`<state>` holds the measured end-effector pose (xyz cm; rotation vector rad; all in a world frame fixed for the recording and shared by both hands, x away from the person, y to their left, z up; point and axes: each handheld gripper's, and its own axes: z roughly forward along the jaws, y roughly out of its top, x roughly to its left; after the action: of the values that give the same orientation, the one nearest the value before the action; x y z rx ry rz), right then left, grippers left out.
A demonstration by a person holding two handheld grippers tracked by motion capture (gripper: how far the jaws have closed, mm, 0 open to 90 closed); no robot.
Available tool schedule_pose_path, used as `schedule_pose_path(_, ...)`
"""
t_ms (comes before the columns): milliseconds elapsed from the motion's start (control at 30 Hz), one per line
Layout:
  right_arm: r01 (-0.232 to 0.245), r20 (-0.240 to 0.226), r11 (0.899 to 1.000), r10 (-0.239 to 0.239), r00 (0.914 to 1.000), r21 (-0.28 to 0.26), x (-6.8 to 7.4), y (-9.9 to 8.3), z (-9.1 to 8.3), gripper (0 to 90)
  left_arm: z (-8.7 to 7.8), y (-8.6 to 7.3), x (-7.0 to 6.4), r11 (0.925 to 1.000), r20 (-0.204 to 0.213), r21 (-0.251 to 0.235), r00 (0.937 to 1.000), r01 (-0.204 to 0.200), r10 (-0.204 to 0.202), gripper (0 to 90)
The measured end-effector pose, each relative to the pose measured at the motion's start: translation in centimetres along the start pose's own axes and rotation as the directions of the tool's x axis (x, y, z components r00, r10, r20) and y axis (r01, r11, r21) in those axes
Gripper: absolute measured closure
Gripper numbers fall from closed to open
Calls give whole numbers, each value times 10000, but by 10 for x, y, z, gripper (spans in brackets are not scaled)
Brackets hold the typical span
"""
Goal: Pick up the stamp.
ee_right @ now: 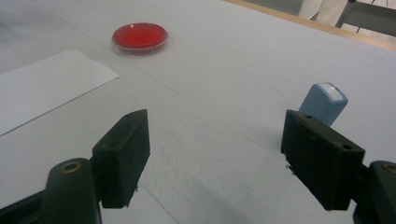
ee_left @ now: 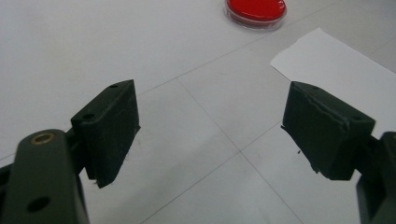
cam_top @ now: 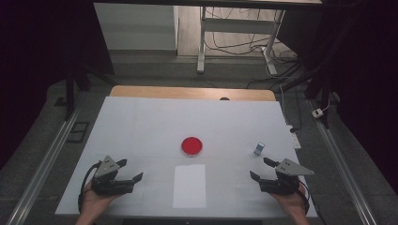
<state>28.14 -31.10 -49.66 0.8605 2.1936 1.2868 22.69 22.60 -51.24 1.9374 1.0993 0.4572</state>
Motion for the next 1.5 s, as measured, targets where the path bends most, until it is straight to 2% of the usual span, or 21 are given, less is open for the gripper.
schedule_pose_path(400, 23, 29, 10000, -23, 10000, -61, 1, 3, -1, 264, 2, 0, -1, 9999, 2, 46, 10000, -99, 99, 186)
schedule_pose_path(833, -109, 420, 9994, 123, 9990, -334, -3, 24, -3, 286, 5, 1, -1, 9999, 2, 109, 9999, -128, 128, 187)
schedule_pose_path(1067, -292, 675, 9987, 320, 9972, -422, -12, 36, -1, 290, 6, 0, -2, 9997, 8, 178, 9998, -180, 180, 189)
schedule_pose_path(1500, -692, 1138, 9973, 718, 9909, -262, -32, 43, 2, 295, 9, -1, -3, 9993, -11, 309, 9997, -225, 225, 192)
